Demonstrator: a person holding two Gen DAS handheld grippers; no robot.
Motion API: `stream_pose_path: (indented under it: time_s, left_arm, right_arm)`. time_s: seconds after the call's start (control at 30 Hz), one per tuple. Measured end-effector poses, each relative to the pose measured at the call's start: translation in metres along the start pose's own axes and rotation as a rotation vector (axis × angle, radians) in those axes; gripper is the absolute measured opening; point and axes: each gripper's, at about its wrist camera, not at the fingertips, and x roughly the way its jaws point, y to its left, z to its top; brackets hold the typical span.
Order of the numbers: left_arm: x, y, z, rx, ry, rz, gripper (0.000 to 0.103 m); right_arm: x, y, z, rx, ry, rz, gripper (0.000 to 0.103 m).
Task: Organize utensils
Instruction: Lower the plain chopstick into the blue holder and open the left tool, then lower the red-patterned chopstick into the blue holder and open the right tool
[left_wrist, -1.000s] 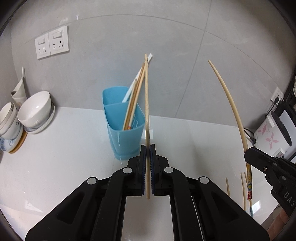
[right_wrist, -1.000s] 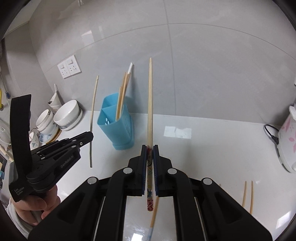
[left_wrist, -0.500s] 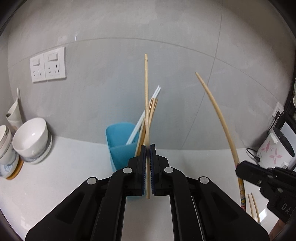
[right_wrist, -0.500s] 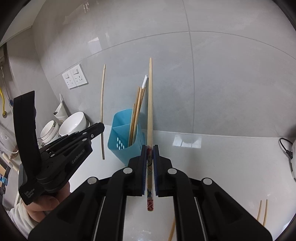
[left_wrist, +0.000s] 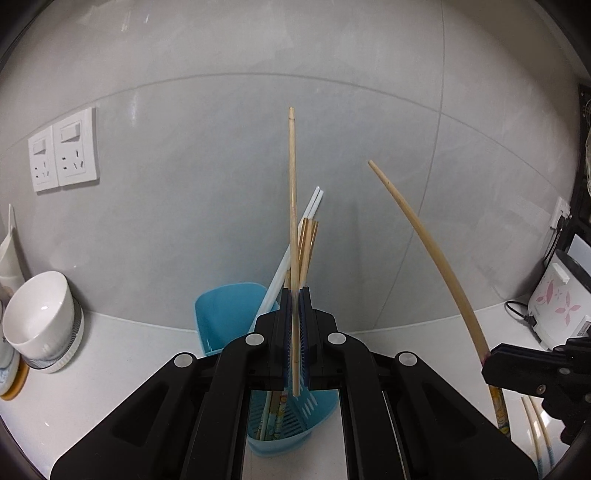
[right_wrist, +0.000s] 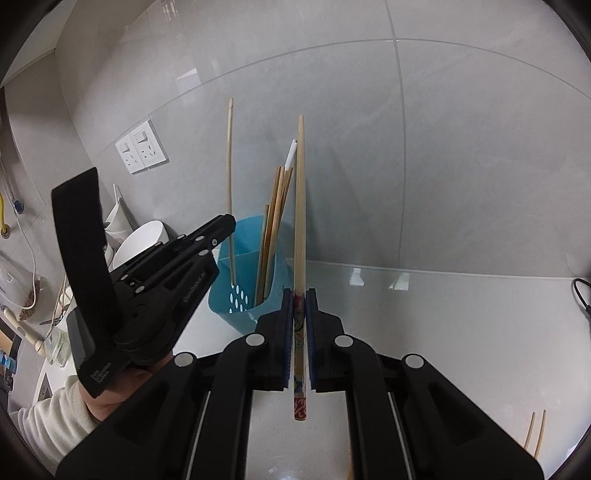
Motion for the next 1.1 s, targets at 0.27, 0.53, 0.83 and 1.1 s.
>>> stream_pose_path:
  time_s: [0.27, 0.53, 0.83, 1.1]
  left_arm:
    - [0.017, 0.001, -0.009, 0.004, 0.044, 0.0, 0.003]
    - [0.018, 0.007, -0.012, -0.002, 0.086, -0.002, 0.019]
    - [-0.011, 0.034, -0.011, -0.079, 0.162, 0.045, 0.073]
    - [-0.036, 0.061, -0.008, -0.11, 0.197, 0.107, 0.096]
  right_arm:
    - [0.013, -0.001, 0.003, 0.005, 0.013, 0.0, 0.006]
    - [0.014, -0.001, 0.003, -0.009, 0.013, 0.01, 0.006]
    - [0.02, 0.013, 0.01, -0.037, -0.03, 0.062, 0.006]
    - [0.033, 0.027, 0.021, -0.047, -0.079, 0.125, 0.006]
